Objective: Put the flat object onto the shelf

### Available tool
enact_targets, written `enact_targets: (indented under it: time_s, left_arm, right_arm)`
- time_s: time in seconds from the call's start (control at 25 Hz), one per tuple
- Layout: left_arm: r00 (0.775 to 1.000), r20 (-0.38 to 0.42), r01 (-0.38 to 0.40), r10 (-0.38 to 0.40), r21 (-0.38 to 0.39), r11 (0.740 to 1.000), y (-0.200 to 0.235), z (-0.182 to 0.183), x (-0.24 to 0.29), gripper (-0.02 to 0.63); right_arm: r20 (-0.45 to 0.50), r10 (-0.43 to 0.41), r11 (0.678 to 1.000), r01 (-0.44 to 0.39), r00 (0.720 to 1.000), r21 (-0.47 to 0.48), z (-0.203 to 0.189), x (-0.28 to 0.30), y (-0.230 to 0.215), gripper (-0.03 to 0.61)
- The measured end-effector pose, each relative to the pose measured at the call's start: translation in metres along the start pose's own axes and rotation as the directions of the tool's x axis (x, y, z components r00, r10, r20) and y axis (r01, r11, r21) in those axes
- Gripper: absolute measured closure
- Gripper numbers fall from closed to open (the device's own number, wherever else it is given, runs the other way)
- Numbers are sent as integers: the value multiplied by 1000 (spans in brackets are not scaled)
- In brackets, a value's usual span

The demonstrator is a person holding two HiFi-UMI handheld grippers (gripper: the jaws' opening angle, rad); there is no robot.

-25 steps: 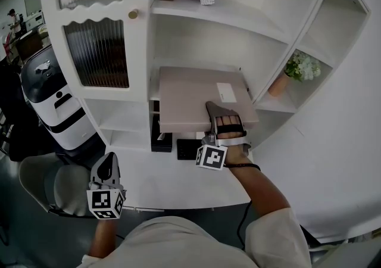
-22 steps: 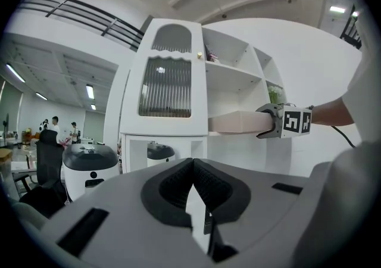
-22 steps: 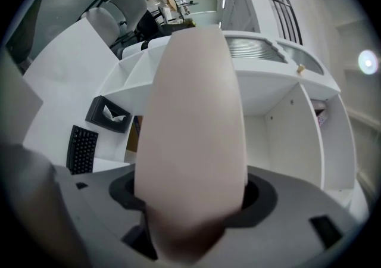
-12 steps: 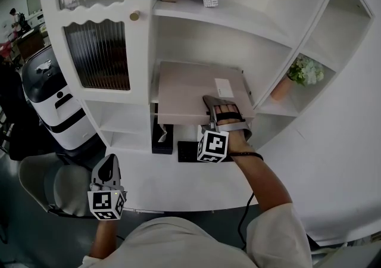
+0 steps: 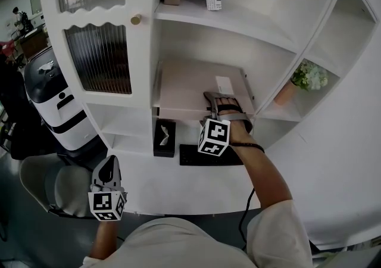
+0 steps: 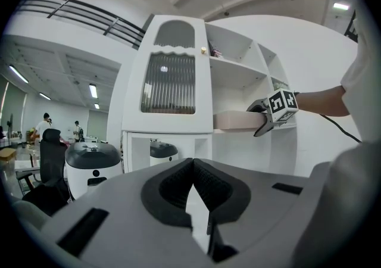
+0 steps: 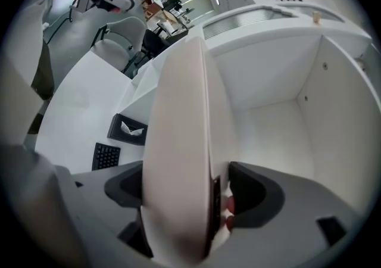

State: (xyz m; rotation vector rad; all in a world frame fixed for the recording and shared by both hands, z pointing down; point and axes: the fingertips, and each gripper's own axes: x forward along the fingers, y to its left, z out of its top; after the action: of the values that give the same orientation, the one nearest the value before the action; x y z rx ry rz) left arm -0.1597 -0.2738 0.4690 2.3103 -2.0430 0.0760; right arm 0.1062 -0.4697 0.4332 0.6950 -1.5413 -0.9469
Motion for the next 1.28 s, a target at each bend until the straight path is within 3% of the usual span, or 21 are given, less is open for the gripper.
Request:
enact_targets:
  time_s: [0.28,0.72,1.0,1.28]
  left_arm:
    - [1000,-6,-10,10,4,1000,2,-1,3,612]
    - [1000,-11,-22,22,-1,1000,6,-3,3,612]
    - [1000,-15,-19,19,-5,1000,5,-5,3,612]
    - [1000,-14,-14,14,-6,1000,3,-4,-1,612]
  right_arm:
    - [-1,72,996,-71,997,58,1,11,-7,152]
    - [-13,110,989,-108,994,102,-1,27,-18,139]
    - [17,191,973,-191,981,129,-1,31,-20,104]
    - [55,200,970,-206,978,132,0,28,-20,94]
